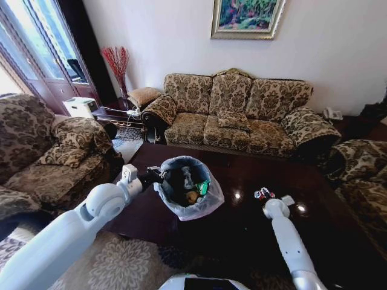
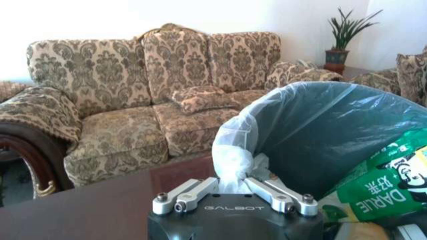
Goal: Move to the front of the table and place the trash on the table into the trash bin.
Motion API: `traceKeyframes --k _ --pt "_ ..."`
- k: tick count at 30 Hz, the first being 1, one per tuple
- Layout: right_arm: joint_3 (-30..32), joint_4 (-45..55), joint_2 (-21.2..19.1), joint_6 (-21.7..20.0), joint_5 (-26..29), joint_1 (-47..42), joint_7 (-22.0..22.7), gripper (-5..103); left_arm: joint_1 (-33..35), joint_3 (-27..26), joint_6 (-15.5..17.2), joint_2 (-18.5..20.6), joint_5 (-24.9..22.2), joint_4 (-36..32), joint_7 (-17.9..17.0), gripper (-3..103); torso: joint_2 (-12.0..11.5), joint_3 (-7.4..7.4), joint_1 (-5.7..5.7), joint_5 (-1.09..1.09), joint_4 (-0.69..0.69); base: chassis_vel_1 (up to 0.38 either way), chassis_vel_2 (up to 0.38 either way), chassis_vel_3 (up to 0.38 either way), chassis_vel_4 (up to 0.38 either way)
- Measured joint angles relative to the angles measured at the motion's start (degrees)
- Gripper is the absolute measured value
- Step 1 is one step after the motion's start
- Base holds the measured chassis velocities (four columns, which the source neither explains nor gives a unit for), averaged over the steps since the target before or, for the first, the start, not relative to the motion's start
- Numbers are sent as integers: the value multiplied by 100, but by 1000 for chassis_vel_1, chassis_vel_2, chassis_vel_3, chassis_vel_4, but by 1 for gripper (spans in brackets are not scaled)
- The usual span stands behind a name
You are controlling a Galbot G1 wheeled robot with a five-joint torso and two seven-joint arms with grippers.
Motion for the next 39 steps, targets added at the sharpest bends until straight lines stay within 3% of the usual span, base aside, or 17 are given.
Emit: traceKeyframes --k 1,3,6,8,11,18,19,23,26,31,34,35,37,39 --pt "-6 -59 5 -5 -36 43 -28 103 4 -10 -5 9 -12 0 1 2 0 0 0 0 0 0 0 0 0" --pt "-10 -88 7 -9 -49 66 -40 99 8 -16 -11 14 -14 0 1 2 0 0 0 0 -1 0 0 0 0" --pt "-28 -188 49 -37 -69 165 -61 84 5 -44 -50 33 -33 18 10 2 0 0 0 -2 0 0 0 0 0" --pt "-30 -205 56 -38 -73 173 -73 84 -2 -45 -54 35 -35 24 13 2 0 0 0 -2 0 0 0 0 0" --pt "-28 -343 78 -25 -143 177 -241 68 -115 -30 -150 66 -66 77 69 2 1 -1 -1 -8 -3 0 0 0 0" --pt "-13 -387 72 -23 -166 119 -321 45 -259 -15 -186 90 -140 125 121 2 2 -2 -2 -5 -2 0 0 0 0" --pt "-13 -385 64 -23 -165 111 -324 37 -261 -12 -211 89 -140 140 137 2 2 -2 -2 -3 -1 0 0 0 0" --pt "-18 -371 53 -23 -160 99 -324 33 -261 -12 -222 74 -139 143 138 2 2 -1 -1 1 0 0 0 0 0" --pt "-36 -355 41 -25 -175 74 -323 21 -261 -10 -223 47 -137 143 142 2 1 0 0 1 0 0 0 0 0" --pt "-65 -270 -2 -14 -374 -13 -363 18 -262 -10 -223 32 -134 140 143 2 0 0 0 4 4 0 0 0 0" --pt "-179 320 -169 131 -1123 -349 -618 18 -265 6 -223 28 -133 191 142 2 -3 5 4 17 -4 0 0 0 0" --pt "-179 320 -169 131 -1123 -349 -618 18 -265 6 -223 28 -133 191 142 2 -3 5 4 17 -4 0 0 0 0" --pt "-318 1197 -525 340 -1777 -665 -1022 18 -338 54 -218 41 -173 311 132 2 -3 3 3 0 -5 0 0 0 0" --pt "-348 1462 -618 369 -1869 -732 -1135 18 -374 75 -216 50 -203 352 136 2 -3 3 3 5 -5 0 0 0 0"
